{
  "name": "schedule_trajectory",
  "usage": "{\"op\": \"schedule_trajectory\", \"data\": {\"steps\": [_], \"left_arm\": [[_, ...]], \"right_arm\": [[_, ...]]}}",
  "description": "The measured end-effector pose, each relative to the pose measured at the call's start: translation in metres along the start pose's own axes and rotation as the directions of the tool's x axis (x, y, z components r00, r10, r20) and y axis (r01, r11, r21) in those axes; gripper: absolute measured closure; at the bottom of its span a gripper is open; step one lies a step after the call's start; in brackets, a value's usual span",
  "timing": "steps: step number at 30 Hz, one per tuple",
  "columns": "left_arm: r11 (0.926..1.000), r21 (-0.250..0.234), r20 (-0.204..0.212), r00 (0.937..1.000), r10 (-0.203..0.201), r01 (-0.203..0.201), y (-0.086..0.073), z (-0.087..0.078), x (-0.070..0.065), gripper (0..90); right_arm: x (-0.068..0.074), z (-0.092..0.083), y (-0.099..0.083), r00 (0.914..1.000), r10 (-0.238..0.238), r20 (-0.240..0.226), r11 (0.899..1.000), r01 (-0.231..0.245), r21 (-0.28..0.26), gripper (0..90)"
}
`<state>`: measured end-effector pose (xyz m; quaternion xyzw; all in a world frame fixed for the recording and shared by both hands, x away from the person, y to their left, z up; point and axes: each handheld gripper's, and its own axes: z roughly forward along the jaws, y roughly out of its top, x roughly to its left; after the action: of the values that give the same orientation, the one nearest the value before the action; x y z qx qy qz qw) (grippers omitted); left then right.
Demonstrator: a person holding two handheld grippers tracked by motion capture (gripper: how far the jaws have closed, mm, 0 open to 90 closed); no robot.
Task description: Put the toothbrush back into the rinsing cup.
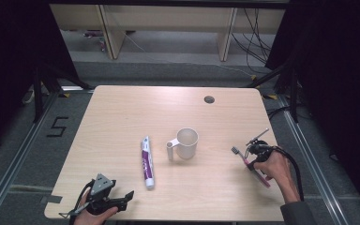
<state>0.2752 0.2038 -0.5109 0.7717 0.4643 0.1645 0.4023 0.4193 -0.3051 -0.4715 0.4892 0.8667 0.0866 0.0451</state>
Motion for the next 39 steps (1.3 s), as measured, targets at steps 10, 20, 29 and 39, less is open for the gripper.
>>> {"op": "schedule_trajectory", "data": {"steps": [10, 20, 29, 39], "left_arm": [[1.0, 0.002, 0.003, 1.0, 0.002, -0.002, 0.0, 0.0, 0.0, 17.5], [1.0, 0.0, 0.004, 1.0, 0.001, -0.001, 0.0, 0.001, 0.0, 17.6], [1.0, 0.002, 0.005, 1.0, 0.0, 0.0, 0.0, 0.001, 0.0, 17.6], [1.0, -0.001, 0.002, 1.0, 0.001, -0.001, 0.0, 0.0, 0.0, 17.6]], "right_arm": [[0.003, 0.001, 0.006, 0.9971, -0.072, 0.026, 0.997, 0.071, 0.034, 82.4], [0.006, -0.007, 0.007, 0.9945, -0.102, 0.023, 0.995, 0.102, 0.02, 83.3], [0.004, -0.025, 0.006, 0.9917, -0.124, 0.032, 0.99, 0.126, -0.059, 83.9], [0.013, -0.065, 0.006, 0.9937, -0.112, 0.003, 0.951, 0.108, -0.291, 83.8]]}}
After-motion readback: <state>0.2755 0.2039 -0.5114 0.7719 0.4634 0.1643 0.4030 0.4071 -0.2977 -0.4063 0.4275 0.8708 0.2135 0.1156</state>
